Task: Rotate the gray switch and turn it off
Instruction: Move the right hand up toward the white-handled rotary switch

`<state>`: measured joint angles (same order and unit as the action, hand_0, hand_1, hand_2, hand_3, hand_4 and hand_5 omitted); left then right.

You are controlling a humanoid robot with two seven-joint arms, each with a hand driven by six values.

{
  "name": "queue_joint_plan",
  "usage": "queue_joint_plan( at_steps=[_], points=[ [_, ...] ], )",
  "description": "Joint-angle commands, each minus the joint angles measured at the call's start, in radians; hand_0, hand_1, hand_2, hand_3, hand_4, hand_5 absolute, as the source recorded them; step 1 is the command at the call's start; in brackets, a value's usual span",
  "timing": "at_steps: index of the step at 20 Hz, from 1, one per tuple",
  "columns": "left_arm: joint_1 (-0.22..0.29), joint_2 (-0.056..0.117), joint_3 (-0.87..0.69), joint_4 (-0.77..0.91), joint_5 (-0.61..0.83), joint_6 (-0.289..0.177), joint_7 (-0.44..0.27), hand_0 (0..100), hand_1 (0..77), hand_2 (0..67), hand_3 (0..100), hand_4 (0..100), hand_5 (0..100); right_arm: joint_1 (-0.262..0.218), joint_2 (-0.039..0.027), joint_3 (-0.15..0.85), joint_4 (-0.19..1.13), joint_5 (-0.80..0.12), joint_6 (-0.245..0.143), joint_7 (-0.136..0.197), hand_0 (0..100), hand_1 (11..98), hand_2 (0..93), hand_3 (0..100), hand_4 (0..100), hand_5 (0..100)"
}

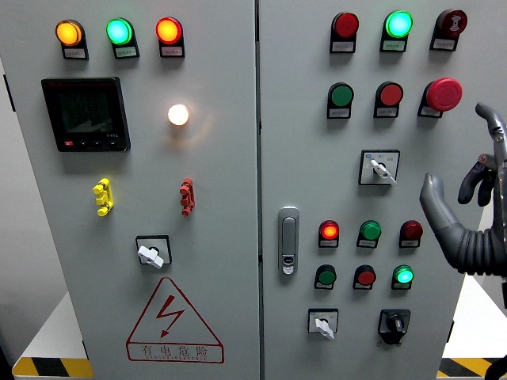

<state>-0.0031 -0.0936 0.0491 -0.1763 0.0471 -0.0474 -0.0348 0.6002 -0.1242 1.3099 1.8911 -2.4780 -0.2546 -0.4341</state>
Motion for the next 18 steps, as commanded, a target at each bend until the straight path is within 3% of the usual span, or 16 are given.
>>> queue_joint_plan(
  at_steps=[1, 13, 15, 17, 18],
  points=[
    [0.0, 0.0, 0.0, 0.0, 0.001, 0.0, 0.001, 0, 0.0, 10.1, 21, 12, 13, 0.001, 0.0, -0.001, -0.001, 0.001, 0.0, 0.0, 0, 53.6, 11.1, 89, 94, 100],
    [0.0, 0.0, 0.0, 0.0, 0.001, 0.0, 0.001, 0, 0.0, 10.1, 21, 12, 13, 0.003, 0.003, -0.009, -0.02, 0.01, 0.0, 0.0, 0, 50.6, 13.7, 89, 95, 100],
    [0.0, 0.0, 0.0, 0.0, 0.001, 0.0, 0.0, 0, 0.0, 10.1, 21, 12, 13, 0.003, 0.0091, -0.011, -0.03, 0.014, -0.003, -0.002, 0, 48.2, 19.8, 89, 94, 100],
    [0.0, 0.0, 0.0, 0.0, 0.001, 0.0, 0.0, 0, 0.0, 10.1, 21, 12, 13, 0.004, 0.0061, -0.026, -0.044, 0.017, -0.002, -0.002, 0, 48.1, 22.4, 89, 95, 100],
    [-0.002, 0.0, 0.0, 0.0, 0.001, 0.0, 0.0, 0, 0.0, 10.1, 21, 12, 13, 0.009, 0.0061, -0.032, -0.049, 0.025, -0.002, -0.003, 0, 47.8, 28.6, 89, 95, 100]
  ],
)
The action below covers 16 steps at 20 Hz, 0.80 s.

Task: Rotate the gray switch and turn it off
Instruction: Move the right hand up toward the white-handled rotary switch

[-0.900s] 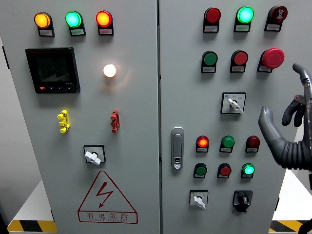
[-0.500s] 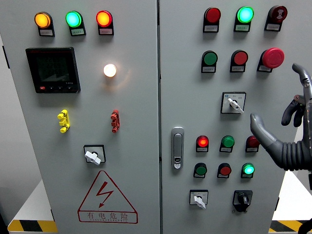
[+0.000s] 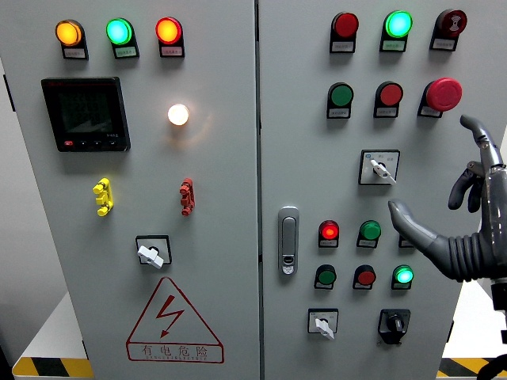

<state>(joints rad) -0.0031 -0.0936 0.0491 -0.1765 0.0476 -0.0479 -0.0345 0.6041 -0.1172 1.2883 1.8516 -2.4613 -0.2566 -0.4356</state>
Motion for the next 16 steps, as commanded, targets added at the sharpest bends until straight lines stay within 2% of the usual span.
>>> queue_joint_plan(
  at_steps=[1, 2, 4, 6, 9, 12, 16],
  points=[
    [0.0, 0.0, 0.0, 0.0, 0.0, 0.0, 0.001, 0, 0.0, 10.1, 21, 12, 13, 0.005, 0.0006, -0.01, -0.017, 0.014, 0.0, -0.002, 0, 47.7, 31.3, 89, 95, 100],
    [0.0, 0.0, 0.0, 0.0, 0.0, 0.0, 0.001, 0, 0.0, 10.1, 21, 12, 13, 0.005, 0.0052, -0.014, -0.028, 0.018, 0.0, -0.002, 0, 47.7, 34.8, 89, 95, 100],
    [0.0, 0.0, 0.0, 0.0, 0.0, 0.0, 0.001, 0, 0.0, 10.1, 21, 12, 13, 0.008, 0.0083, -0.02, -0.044, 0.021, 0.0, -0.002, 0, 47.9, 38.4, 89, 95, 100],
    [-0.001, 0.0, 0.0, 0.0, 0.0, 0.0, 0.001, 0, 0.0, 10.1, 21, 12, 13, 0.02, 0.0083, -0.032, -0.066, 0.027, 0.0, -0.002, 0, 47.7, 43.6, 89, 95, 100],
    [-0.001, 0.0, 0.0, 0.0, 0.0, 0.0, 0.001, 0, 0.0, 10.1, 21, 12, 13, 0.049, 0.0098, -0.037, -0.107, 0.064, -0.001, -0.002, 0, 47.4, 46.6, 89, 96, 100],
    [0.0, 0.0, 0.0, 0.0, 0.0, 0.0, 0.001, 0, 0.0, 10.1, 21, 12, 13, 0.055, 0.0129, -0.043, -0.121, 0.065, -0.003, -0.002, 0, 47.0, 47.8, 89, 96, 100],
    [0.0, 0.0, 0.0, 0.0, -0.002, -0.001, 0.001, 0, 0.0, 10.1, 21, 12, 13, 0.066, 0.0113, -0.043, -0.147, 0.068, -0.004, 0.002, 0, 46.8, 49.2, 89, 96, 100]
  ],
)
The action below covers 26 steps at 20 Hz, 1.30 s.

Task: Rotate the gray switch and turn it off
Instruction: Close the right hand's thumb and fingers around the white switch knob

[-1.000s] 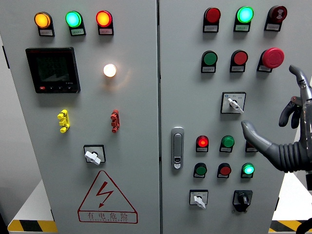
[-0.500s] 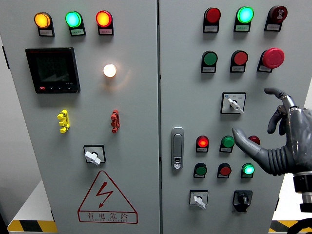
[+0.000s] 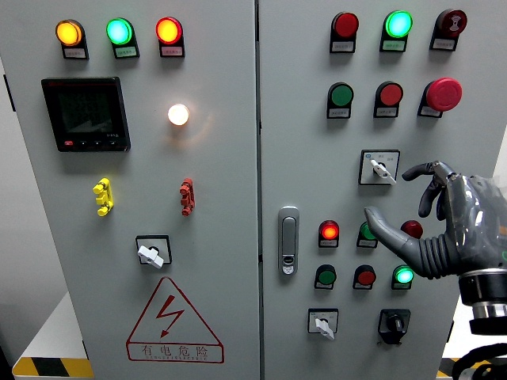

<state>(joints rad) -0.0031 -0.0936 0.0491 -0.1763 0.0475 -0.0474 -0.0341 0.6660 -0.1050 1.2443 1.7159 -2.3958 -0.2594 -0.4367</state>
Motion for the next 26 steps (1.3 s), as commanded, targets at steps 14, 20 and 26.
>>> queue_joint_plan(
  at_steps=[14, 20, 26],
  points=[
    [0.0, 0.0, 0.0, 0.0, 0.0, 0.0, 0.0, 0, 0.0, 10.1, 21, 12, 13, 0.081, -0.0146, 0.014, -0.134, 0.03, -0.018, 0.032, 0, 45.8, 52.0, 90, 97, 100],
    [0.0, 0.0, 0.0, 0.0, 0.0, 0.0, 0.0, 0, 0.0, 10.1, 21, 12, 13, 0.118, -0.0146, 0.01, -0.17, 0.046, -0.02, 0.032, 0, 41.7, 56.2, 91, 97, 100],
    [0.0, 0.0, 0.0, 0.0, 0.0, 0.0, 0.0, 0, 0.0, 10.1, 21, 12, 13, 0.132, -0.0146, 0.004, -0.186, 0.049, -0.02, 0.032, 1, 39.9, 58.7, 93, 98, 100]
  ],
)
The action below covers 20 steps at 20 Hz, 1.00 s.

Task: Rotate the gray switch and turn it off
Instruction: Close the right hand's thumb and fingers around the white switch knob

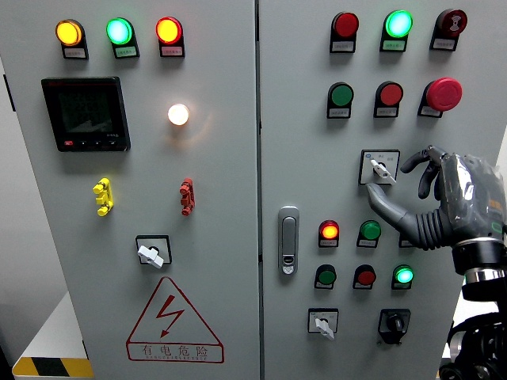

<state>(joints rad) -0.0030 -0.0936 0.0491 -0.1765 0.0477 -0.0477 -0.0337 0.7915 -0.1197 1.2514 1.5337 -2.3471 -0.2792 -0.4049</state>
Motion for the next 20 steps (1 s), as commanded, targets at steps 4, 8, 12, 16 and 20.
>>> queue_joint_plan(
  at_steps=[4, 8, 12, 16, 20],
  points=[
    [0.0, 0.0, 0.0, 0.0, 0.0, -0.001, 0.0, 0, 0.0, 10.1, 21, 12, 13, 0.015, 0.0, -0.007, -0.014, -0.004, 0.002, -0.002, 5, 39.2, 61.5, 95, 98, 100],
    [-0.002, 0.0, 0.0, 0.0, 0.0, 0.0, -0.002, 0, 0.0, 10.1, 21, 12, 13, 0.015, 0.0, -0.01, -0.023, -0.006, 0.002, -0.002, 6, 39.0, 64.1, 96, 98, 100],
    [0.0, 0.0, 0.0, 0.0, 0.0, 0.0, 0.0, 0, 0.0, 10.1, 21, 12, 13, 0.015, 0.0, -0.01, -0.029, -0.008, 0.002, -0.002, 7, 38.9, 65.1, 99, 98, 100],
    [-0.002, 0.0, 0.0, 0.0, 0.0, 0.0, -0.002, 0, 0.0, 10.1, 21, 12, 13, 0.028, 0.0, -0.017, -0.038, -0.008, 0.002, -0.002, 7, 38.9, 66.1, 100, 98, 100],
    [0.0, 0.0, 0.0, 0.0, 0.0, 0.0, 0.0, 0, 0.0, 10.1, 21, 12, 13, 0.04, 0.0016, -0.021, -0.046, -0.008, 0.002, -0.002, 8, 38.8, 66.7, 100, 98, 100]
  ],
)
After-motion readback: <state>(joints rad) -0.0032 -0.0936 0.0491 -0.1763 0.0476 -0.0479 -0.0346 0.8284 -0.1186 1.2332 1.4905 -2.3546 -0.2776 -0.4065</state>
